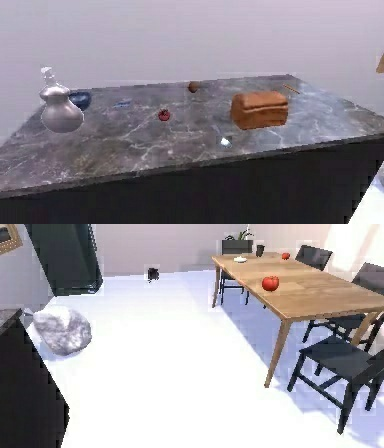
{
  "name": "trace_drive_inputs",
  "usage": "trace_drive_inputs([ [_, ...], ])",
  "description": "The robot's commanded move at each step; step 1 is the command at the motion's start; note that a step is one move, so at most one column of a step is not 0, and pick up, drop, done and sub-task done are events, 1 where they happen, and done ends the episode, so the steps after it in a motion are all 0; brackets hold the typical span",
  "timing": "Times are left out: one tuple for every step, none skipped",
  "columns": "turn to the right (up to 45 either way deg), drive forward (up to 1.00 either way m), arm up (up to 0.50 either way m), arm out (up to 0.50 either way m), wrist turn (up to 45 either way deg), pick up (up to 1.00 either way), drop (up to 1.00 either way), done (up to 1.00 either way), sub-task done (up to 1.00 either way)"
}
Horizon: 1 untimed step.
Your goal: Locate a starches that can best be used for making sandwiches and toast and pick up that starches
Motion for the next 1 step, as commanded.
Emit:
trace_drive_inputs([
  [3.0, 0.0, 0.0, 0.0, 0.0, 0.0, 0.0, 0.0, 0.0],
])
